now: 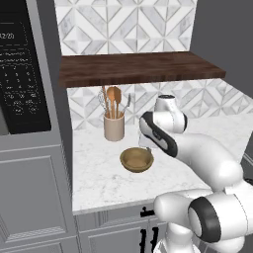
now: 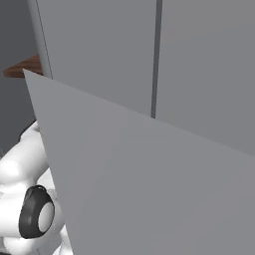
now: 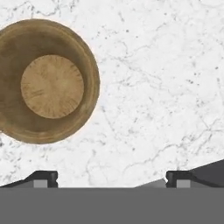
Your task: Pick up the bowls on the counter and stack them on top of one another in the open cabinet. Place the smaller bowl on top of the larger bowl.
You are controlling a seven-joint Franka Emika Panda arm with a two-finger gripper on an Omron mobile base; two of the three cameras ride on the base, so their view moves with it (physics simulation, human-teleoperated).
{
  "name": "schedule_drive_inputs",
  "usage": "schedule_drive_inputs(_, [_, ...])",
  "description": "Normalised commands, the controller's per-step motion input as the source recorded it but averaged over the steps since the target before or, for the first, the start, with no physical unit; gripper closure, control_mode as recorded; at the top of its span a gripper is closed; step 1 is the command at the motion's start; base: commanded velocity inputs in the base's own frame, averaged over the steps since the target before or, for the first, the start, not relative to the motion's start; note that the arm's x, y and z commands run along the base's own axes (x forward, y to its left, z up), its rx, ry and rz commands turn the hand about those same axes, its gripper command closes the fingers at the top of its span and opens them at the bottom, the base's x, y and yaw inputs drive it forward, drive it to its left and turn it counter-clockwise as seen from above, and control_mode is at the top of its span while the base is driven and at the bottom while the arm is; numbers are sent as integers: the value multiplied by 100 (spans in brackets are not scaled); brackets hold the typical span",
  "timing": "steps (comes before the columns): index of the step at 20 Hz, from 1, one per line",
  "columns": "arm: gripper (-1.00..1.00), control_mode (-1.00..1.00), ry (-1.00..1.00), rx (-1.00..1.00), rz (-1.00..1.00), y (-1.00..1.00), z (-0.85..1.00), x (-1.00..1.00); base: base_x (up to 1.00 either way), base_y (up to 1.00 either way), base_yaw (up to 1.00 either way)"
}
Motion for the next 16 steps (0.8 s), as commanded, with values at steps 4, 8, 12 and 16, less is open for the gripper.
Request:
schedule_drive_inputs(4, [-100,-100,2,12,-9,0,-60,26,0,0,0])
schedule_drive_inputs(8, [-100,-100,-6,-1,0,2,-20,25,0,0,0])
schedule_drive_inputs(12, [-100,-100,-6,-3,0,0,-32,29,0,0,0])
schedule_drive_inputs(16, [-100,-100,-3,0,0,0,-26,32,0,0,0])
